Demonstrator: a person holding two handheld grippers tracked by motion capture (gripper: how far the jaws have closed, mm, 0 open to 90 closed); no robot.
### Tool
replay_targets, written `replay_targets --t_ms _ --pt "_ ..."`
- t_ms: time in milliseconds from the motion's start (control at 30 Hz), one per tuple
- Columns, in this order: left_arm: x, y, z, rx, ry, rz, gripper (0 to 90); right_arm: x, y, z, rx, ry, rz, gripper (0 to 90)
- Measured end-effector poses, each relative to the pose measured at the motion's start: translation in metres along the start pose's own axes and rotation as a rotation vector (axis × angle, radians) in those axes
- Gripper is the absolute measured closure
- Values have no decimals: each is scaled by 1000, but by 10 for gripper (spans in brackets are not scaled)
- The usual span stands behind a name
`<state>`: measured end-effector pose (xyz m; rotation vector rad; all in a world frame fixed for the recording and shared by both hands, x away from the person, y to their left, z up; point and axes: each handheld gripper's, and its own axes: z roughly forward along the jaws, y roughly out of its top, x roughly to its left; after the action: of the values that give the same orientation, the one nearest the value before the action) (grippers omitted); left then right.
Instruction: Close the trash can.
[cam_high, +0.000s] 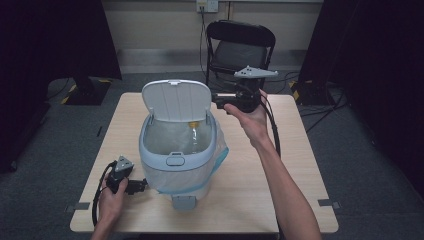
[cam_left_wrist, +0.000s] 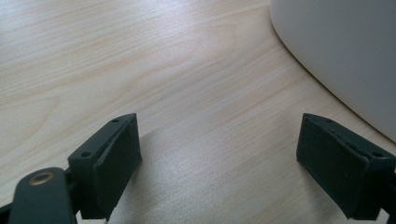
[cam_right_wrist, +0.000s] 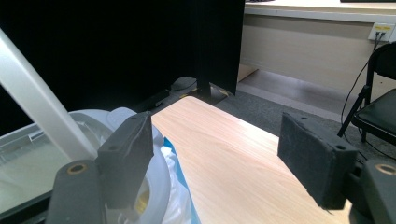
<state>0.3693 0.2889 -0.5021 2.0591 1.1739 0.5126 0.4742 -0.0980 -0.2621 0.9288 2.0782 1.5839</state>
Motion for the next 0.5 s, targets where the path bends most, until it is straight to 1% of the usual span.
replay_targets --t_ms 100,133,233,300,333,367,400,467,500 --pt "0 0 0 -3 0 -3 131 1 4 1 -12 1 -1 258" --pt "0 0 0 -1 0 -1 130 1 5 1 -25 2 -6 260" --pt "0 0 0 0 0 0 131 2 7 2 -26 12 0 273" --pt "0 0 0 0 0 0 131 2 7 3 -23 33 13 299" --pt "0 0 0 -2 0 -3 131 2 7 3 -23 54 20 311" --pt "0 0 0 -2 0 -3 130 2 7 3 -23 54 20 311" --pt "0 0 0 -2 0 -3 131 3 6 3 -22 72 20 306" --pt "0 0 0 -2 0 -2 130 4 6 2 -22 76 18 309" --pt "0 0 0 -2 0 -3 130 9 5 2 -17 93 8 316"
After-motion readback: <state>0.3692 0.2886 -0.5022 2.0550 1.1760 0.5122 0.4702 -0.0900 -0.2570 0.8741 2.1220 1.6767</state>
